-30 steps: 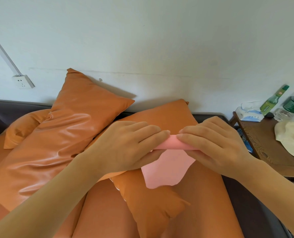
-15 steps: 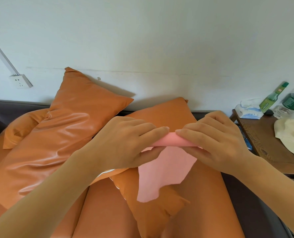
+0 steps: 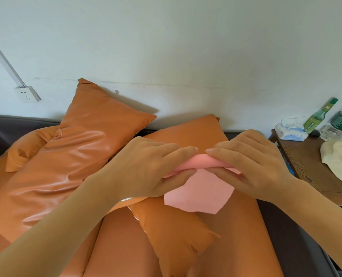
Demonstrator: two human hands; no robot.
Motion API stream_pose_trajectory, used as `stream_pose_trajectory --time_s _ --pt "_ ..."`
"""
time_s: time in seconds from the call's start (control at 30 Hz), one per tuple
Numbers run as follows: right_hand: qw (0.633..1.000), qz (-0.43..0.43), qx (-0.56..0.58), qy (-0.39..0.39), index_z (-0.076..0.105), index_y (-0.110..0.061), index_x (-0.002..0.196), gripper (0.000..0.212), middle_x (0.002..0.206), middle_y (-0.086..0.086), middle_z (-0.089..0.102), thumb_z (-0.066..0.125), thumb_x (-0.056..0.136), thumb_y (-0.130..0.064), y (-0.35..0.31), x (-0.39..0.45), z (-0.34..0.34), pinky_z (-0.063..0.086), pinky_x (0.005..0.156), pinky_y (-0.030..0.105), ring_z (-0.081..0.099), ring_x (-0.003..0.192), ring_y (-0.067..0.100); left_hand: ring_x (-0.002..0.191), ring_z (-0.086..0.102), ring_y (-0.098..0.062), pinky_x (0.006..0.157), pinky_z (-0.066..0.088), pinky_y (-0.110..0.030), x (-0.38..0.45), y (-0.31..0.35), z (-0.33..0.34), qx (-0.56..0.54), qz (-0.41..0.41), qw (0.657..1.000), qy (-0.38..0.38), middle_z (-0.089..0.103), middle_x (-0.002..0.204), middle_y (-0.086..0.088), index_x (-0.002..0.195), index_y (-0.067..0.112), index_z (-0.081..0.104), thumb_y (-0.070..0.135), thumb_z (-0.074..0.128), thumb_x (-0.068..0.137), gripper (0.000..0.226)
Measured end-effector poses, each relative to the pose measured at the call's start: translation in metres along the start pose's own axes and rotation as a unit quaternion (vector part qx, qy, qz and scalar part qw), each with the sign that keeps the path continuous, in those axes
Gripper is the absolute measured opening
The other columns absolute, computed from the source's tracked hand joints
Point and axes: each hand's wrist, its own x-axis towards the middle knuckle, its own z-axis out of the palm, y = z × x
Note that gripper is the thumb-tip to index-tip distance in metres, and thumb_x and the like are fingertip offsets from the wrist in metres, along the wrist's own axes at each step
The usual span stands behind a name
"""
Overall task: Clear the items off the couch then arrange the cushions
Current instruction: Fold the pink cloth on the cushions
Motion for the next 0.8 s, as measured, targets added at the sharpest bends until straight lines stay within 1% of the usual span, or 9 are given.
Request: stream_pose_trajectory --time_s 0.1,0.17,0.27,0.37,0.43,0.5,0.63,0.73,0.8 --pt "1.000 0.016 0.002 -0.011 0.058 -0.010 0.109 0.027 0.088 0.006 0.072 0.069 0.089 -0.025 0.000 -0.002 0.000 0.046 0.064 0.038 0.062 0.068 0.022 0.057 0.048 -0.014 0.040 0.035 -0.029 0.000 0.000 0.000 0.006 0.008 1.000 0.013 0.066 0.077 0.005 0.117 0.018 0.058 0.036 0.066 0.089 0.034" --pt "0.999 0.021 0.012 -0.022 0.057 -0.010 0.109 0.026 0.087 0.005 0.072 0.066 0.091 -0.026 -0.001 -0.001 0.000 0.046 0.064 0.038 0.061 0.068 0.021 0.058 0.051 -0.014 0.038 0.037 -0.031 0.000 -0.002 0.001 0.015 0.015 1.000 0.019 0.067 0.079 0.004 0.116 0.019 0.055 0.032 0.067 0.089 0.032" --pt "0.998 0.030 0.040 -0.025 0.056 -0.011 0.112 0.032 0.090 0.005 0.072 0.067 0.090 -0.031 -0.004 0.002 -0.002 0.048 0.064 0.040 0.063 0.072 0.022 0.055 0.052 -0.017 0.037 0.037 -0.033 -0.001 -0.001 0.000 0.013 0.015 0.999 0.026 0.066 0.077 0.003 0.112 0.020 0.056 0.023 0.063 0.091 0.022" --pt "0.997 0.035 0.070 -0.027 0.053 -0.012 0.117 0.046 0.098 0.009 0.071 0.073 0.084 -0.037 -0.006 0.005 -0.003 0.050 0.063 0.041 0.064 0.080 0.023 0.054 0.053 -0.019 0.036 0.036 -0.033 0.000 0.000 -0.004 -0.002 0.007 1.000 0.020 0.066 0.074 0.002 0.107 0.020 0.058 0.023 0.065 0.087 0.021" --pt "0.997 0.020 0.067 -0.029 0.053 -0.013 0.115 0.043 0.098 0.010 0.071 0.076 0.083 -0.031 -0.005 0.004 0.000 0.051 0.061 0.041 0.066 0.078 0.025 0.052 0.054 -0.021 0.035 0.036 -0.033 0.000 0.001 -0.007 -0.009 -0.004 1.000 0.012 0.066 0.071 0.002 0.101 0.018 0.064 0.022 0.068 0.081 0.020" --pt "0.998 0.005 0.057 -0.028 0.054 -0.013 0.114 0.039 0.095 0.009 0.071 0.076 0.084 -0.026 -0.003 0.002 0.002 0.050 0.058 0.041 0.066 0.076 0.025 0.051 0.055 -0.021 0.034 0.035 -0.033 0.002 0.002 -0.009 -0.010 -0.013 1.000 0.001 0.065 0.068 0.001 0.091 0.014 0.072 0.020 0.068 0.079 0.014" --pt "0.999 -0.006 0.043 -0.022 0.056 -0.012 0.114 0.038 0.092 0.006 0.072 0.075 0.084 -0.026 -0.005 0.004 0.004 0.050 0.059 0.040 0.065 0.075 0.023 0.051 0.051 -0.019 0.035 0.028 -0.029 0.004 0.004 -0.012 0.012 -0.022 1.000 -0.003 0.061 0.064 0.003 0.079 0.013 0.074 0.018 0.062 0.077 0.013" --pt "0.999 -0.004 0.042 -0.029 0.057 -0.011 0.116 0.036 0.094 0.006 0.071 0.073 0.086 -0.024 -0.004 0.004 0.003 0.049 0.060 0.039 0.064 0.075 0.023 0.055 0.052 -0.018 0.041 0.022 -0.024 0.003 0.004 -0.012 0.021 -0.012 1.000 0.016 0.064 0.069 0.004 0.084 0.013 0.074 0.018 0.063 0.079 0.014" --pt "0.998 0.003 0.048 -0.038 0.057 -0.009 0.116 0.032 0.094 0.007 0.071 0.068 0.090 -0.023 -0.003 0.003 0.003 0.049 0.060 0.039 0.064 0.075 0.024 0.060 0.055 -0.016 0.042 0.023 -0.024 0.001 0.004 -0.012 0.024 0.003 0.999 0.032 0.069 0.079 0.006 0.099 0.015 0.071 0.020 0.065 0.082 0.019"
